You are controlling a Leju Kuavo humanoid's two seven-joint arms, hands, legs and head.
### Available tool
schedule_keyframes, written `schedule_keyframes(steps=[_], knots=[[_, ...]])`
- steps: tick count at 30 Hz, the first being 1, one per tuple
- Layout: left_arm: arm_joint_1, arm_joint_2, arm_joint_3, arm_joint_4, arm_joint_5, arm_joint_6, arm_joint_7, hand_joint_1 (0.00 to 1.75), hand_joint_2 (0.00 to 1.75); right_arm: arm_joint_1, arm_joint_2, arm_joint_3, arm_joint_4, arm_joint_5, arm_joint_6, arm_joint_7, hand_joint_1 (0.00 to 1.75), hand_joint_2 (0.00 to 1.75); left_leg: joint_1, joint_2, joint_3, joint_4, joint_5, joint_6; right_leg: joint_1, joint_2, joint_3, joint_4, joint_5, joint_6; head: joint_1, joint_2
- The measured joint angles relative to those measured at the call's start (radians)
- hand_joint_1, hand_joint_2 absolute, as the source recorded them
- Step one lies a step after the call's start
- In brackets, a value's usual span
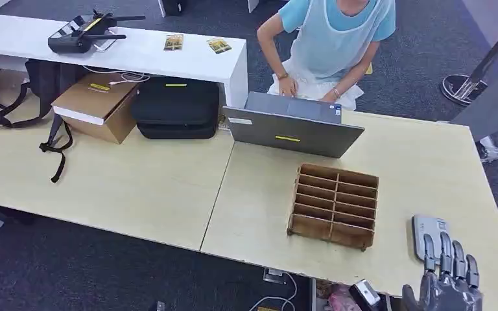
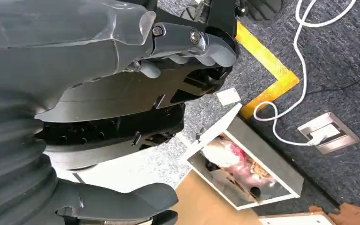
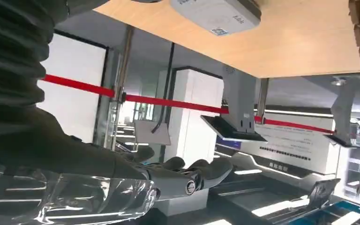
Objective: Pass the card to the sensor for recognition and then transmit it.
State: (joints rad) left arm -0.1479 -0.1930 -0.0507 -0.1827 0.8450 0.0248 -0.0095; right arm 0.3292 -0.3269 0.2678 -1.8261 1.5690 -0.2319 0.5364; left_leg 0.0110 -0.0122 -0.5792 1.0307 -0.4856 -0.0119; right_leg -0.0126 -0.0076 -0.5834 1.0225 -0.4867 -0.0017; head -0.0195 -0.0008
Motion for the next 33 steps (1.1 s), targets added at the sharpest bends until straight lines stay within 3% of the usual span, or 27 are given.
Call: schedule_keyframes(steps=[7, 18, 33], knots=[[0.0, -0.003, 0.0, 0.0, -0.002, 0.0, 0.0, 0.0, 1.75, -0.044, 0.004, 0.06, 0.017, 0.0, 0.027, -0.005, 0.0, 1.75, 0.0, 0.0, 0.0, 0.0, 0.0, 0.0, 0.0, 0.0, 0.0, 0.0, 0.0, 0.0, 0.0, 0.0], [-0.009, -0.013, 0.0, 0.0, -0.023, 0.002, 0.0, 0.0, 1.75, -0.175, 0.066, 0.163, 0.12, 0.0, 0.071, -0.006, 0.0, 1.75, 0.0, 0.0, 0.0, 0.0, 0.001, 0.0, 0.0, 0.0, 0.0, 0.0, 0.0, 0.0, 0.0, 0.0], [-0.014, -0.018, 0.0, 0.0, -0.04, 0.002, 0.0, 0.0, 1.75, -0.249, 0.128, 0.173, 0.258, 0.0, 0.092, 0.004, 0.0, 1.75, 0.0, 0.0, 0.0, 0.0, 0.001, 0.0, 0.0, 0.0, 0.0, 0.0, 0.0, 0.0, 0.0, 0.0]])
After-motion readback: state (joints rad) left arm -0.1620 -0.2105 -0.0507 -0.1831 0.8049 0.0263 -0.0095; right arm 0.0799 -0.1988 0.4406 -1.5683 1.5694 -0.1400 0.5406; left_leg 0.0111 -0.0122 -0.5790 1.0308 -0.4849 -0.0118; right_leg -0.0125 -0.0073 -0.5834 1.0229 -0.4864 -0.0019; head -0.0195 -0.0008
